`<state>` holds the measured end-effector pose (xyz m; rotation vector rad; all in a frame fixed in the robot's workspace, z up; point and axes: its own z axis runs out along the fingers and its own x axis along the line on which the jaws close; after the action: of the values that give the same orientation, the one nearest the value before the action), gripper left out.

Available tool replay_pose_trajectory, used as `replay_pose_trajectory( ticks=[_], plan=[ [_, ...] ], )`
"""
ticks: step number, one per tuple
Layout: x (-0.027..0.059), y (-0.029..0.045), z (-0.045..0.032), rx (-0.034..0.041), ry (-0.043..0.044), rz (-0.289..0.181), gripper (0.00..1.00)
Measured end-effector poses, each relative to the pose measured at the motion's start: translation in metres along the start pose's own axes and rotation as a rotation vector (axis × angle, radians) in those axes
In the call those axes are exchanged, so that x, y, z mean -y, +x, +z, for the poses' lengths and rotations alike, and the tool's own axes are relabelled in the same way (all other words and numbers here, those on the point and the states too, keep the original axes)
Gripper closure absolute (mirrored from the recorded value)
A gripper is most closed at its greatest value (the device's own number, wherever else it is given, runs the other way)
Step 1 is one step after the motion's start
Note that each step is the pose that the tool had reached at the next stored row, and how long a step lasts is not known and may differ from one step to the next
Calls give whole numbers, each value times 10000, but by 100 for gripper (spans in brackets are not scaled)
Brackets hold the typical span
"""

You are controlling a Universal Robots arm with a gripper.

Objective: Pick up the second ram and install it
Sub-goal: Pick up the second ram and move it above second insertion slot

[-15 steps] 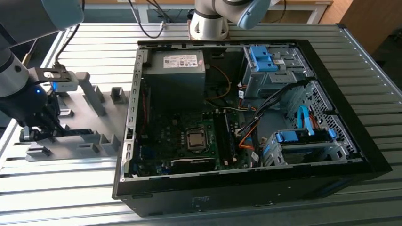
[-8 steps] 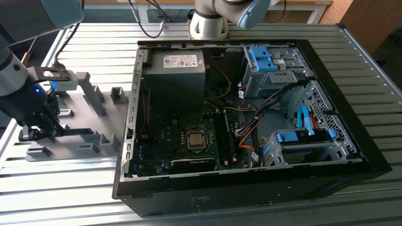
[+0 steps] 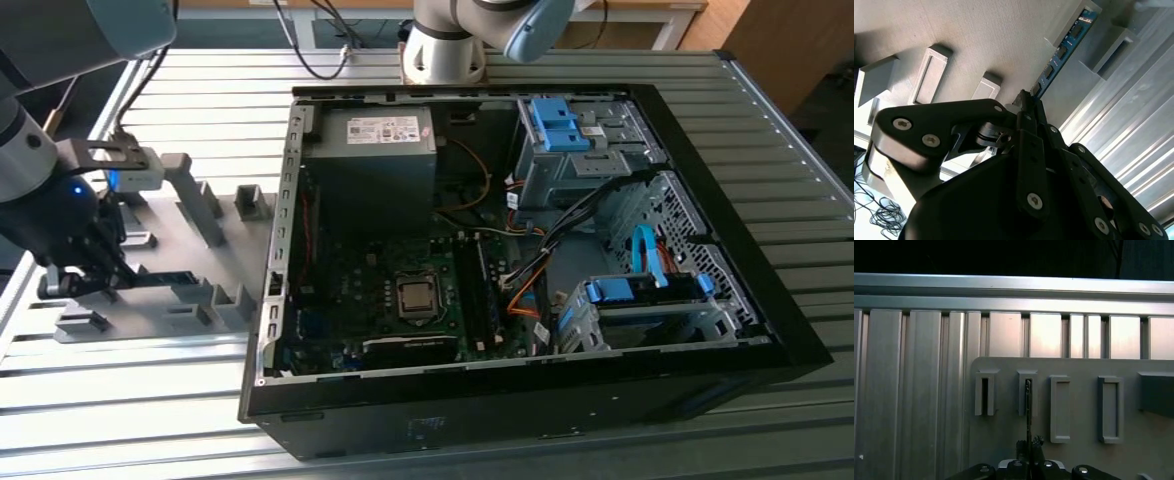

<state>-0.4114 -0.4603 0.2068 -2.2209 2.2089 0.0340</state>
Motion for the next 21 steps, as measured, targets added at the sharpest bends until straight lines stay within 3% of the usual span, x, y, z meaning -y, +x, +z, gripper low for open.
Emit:
replay_pose_trajectory(
  ticks=[21],
  plan=[
    [-2,-4,-174,0,0,0,86]
  ],
)
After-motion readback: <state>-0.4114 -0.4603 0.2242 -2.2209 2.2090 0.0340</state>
